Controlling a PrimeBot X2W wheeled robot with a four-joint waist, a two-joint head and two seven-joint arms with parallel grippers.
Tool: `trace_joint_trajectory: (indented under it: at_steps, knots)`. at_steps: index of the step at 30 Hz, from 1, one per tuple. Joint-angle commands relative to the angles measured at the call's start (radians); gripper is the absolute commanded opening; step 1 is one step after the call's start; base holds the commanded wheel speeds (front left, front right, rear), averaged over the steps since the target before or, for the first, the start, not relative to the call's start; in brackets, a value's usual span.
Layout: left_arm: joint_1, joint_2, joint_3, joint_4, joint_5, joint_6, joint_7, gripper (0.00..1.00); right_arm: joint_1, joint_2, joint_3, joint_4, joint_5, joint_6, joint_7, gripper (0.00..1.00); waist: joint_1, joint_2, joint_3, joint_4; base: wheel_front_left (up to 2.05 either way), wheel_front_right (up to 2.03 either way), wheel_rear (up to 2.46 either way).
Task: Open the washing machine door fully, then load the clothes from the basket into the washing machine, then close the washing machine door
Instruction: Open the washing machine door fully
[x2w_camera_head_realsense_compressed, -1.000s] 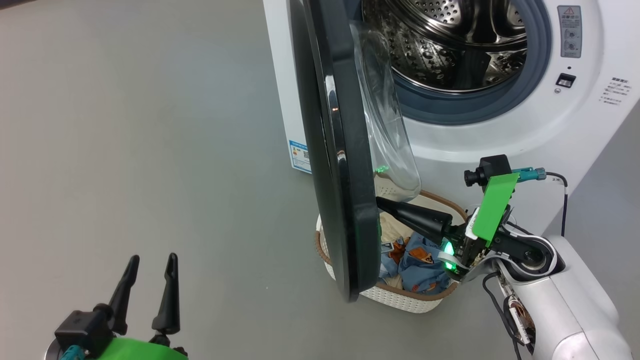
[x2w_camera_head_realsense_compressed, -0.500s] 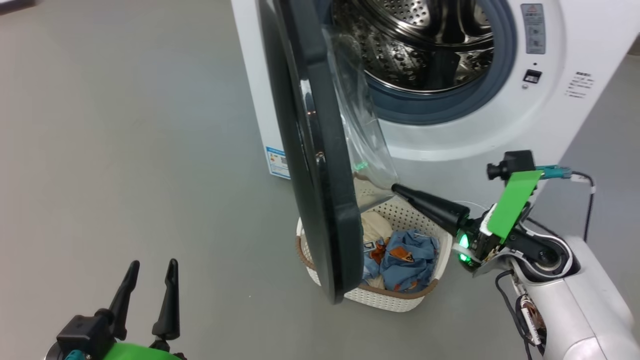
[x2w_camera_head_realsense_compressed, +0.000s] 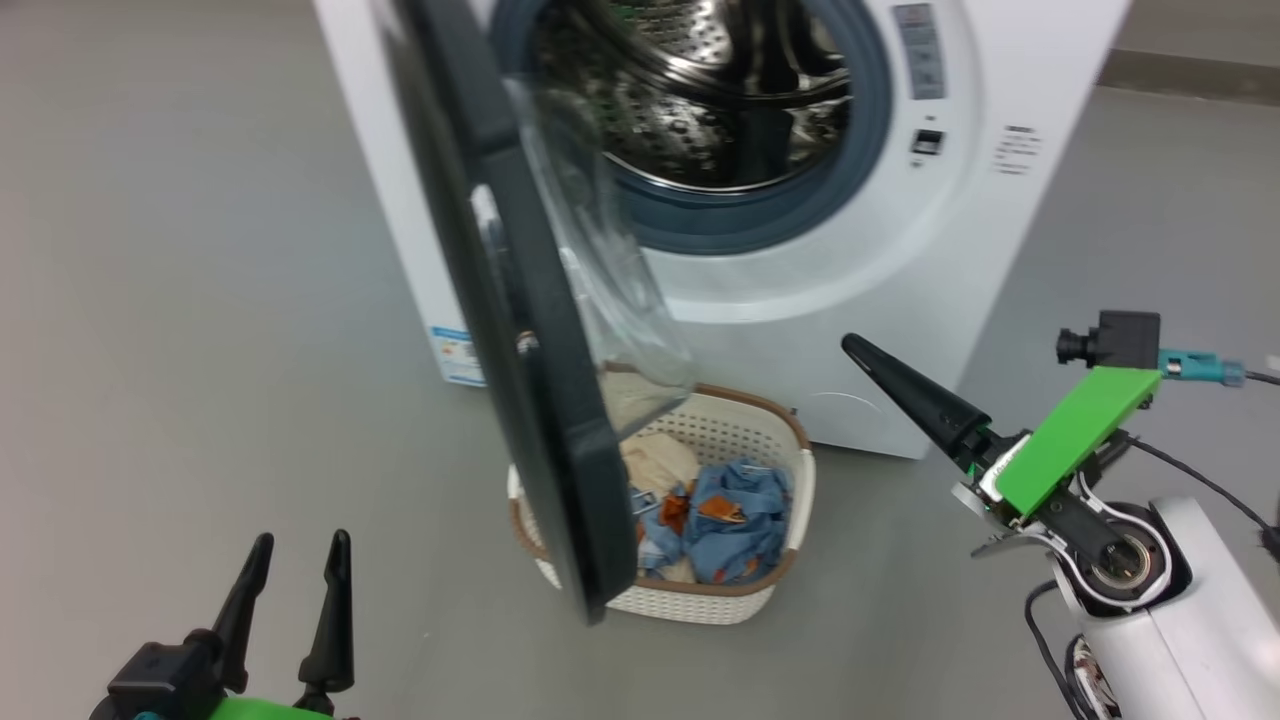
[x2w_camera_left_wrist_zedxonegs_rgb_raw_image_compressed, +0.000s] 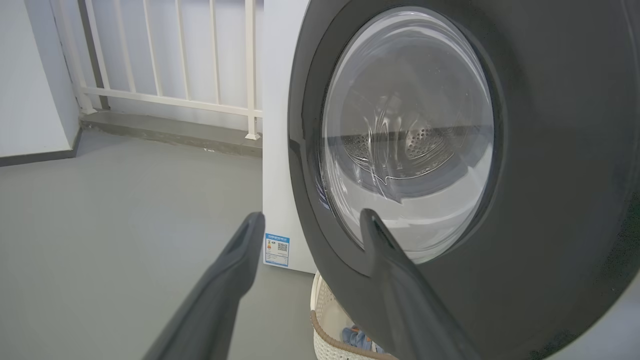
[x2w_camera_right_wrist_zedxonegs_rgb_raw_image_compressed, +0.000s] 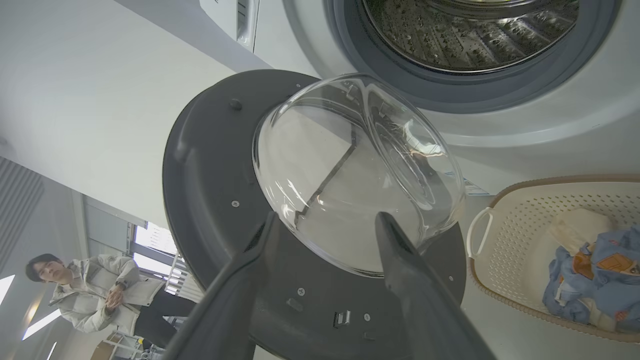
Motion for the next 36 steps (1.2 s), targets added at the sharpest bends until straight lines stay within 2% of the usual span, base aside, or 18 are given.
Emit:
trace_joint_trajectory:
  at_steps: [1, 13, 25, 31, 36]
  knots:
    - [-0.02, 0.024, 0.036, -0.027, 0.006, -0.003, -0.008, 1.0, 0.004, -0.012, 0.017, -0.035, -0.028, 0.002, -0.02, 1.0, 0.0, 0.0, -0.006, -0.058, 0.0, 0.0, 0.0]
    - [-0.006, 0.014, 0.068, -0.054, 0.016, 0.001, -0.008, 1.0, 0.118, -0.126, 0.098, -0.129, -0.236, 0.002, -0.313, 1.0, 0.0, 0.0, 0.005, -0.197, 0.0, 0.0, 0.0]
    - [0.017, -0.002, 0.1, -0.082, 0.037, 0.006, -0.008, 1.0, 0.236, -0.17, 0.146, -0.129, -0.443, 0.002, -0.636, 1.0, 0.0, 0.0, 0.009, -0.265, 0.0, 0.0, 0.0]
    - [0.021, -0.005, 0.108, -0.09, 0.045, 0.005, -0.008, 1.0, 0.264, -0.18, 0.143, -0.118, -0.545, 0.002, -0.703, 1.0, 0.0, 0.0, 0.013, -0.279, 0.0, 0.0, 0.0]
    - [0.019, -0.009, 0.11, -0.094, 0.049, 0.004, -0.008, 1.0, 0.308, -0.172, 0.099, -0.096, -0.641, 0.002, -0.728, 1.0, 0.0, 0.0, 0.015, -0.283, 0.0, 0.0, 0.0]
